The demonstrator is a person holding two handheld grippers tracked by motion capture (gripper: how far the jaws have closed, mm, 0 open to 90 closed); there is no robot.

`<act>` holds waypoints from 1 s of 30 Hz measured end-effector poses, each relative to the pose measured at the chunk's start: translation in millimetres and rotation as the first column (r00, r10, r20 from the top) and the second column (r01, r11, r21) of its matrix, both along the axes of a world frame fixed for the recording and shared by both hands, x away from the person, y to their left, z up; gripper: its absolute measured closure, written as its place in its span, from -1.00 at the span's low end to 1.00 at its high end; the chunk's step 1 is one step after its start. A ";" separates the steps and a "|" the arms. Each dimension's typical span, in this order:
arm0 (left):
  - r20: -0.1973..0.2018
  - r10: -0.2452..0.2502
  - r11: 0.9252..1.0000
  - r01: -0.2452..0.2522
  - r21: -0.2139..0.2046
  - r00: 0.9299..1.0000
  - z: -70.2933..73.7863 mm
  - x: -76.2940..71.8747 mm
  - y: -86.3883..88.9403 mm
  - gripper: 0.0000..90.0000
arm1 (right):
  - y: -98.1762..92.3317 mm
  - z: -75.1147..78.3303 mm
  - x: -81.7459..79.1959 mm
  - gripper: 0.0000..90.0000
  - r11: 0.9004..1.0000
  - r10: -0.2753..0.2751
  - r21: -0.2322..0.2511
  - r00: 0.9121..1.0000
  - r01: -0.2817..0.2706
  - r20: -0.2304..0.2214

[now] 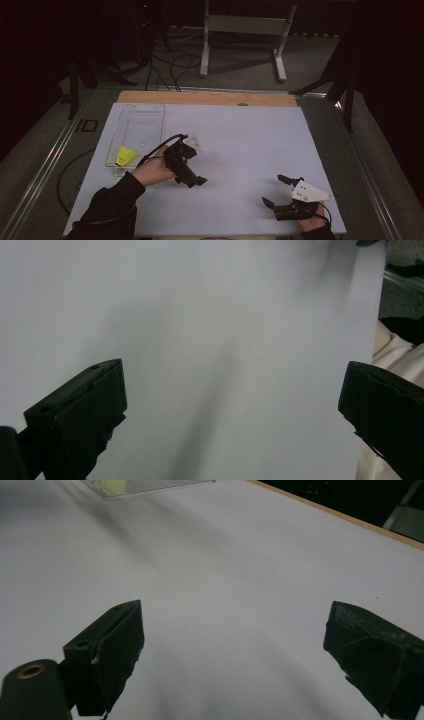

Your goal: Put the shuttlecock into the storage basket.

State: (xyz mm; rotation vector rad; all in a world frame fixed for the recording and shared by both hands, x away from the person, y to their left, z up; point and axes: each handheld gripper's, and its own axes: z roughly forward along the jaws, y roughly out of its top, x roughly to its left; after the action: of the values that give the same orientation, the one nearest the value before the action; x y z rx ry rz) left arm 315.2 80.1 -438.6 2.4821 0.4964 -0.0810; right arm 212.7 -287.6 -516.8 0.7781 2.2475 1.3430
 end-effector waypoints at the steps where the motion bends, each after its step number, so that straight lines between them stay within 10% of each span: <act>1: 0.003 -0.002 1.000 0.002 -0.005 1.000 -2.0 -1.6 -0.2 -1.00 | 0.0 0.0 0.0 -0.79 1.000 0.000 0.000 1.000 0.000 0.000; 13: 0.068 -0.026 0.998 0.030 -0.061 0.997 -27.8 -21.8 13.8 -1.00 | 0.3 0.3 -0.1 -0.79 1.000 0.004 0.004 1.000 -0.004 0.000; 30: 0.049 -0.004 0.995 0.009 -0.097 0.999 -61.8 -51.2 45.8 -1.00 | 0.8 -0.3 -0.1 -0.79 1.000 0.009 0.009 1.000 -0.009 -0.011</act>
State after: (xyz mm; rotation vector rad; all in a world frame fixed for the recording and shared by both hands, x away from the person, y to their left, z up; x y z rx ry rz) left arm 263.9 125.9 -500.5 2.3851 0.4535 -0.0458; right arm 212.5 -286.8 -517.1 0.7811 2.2582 1.3569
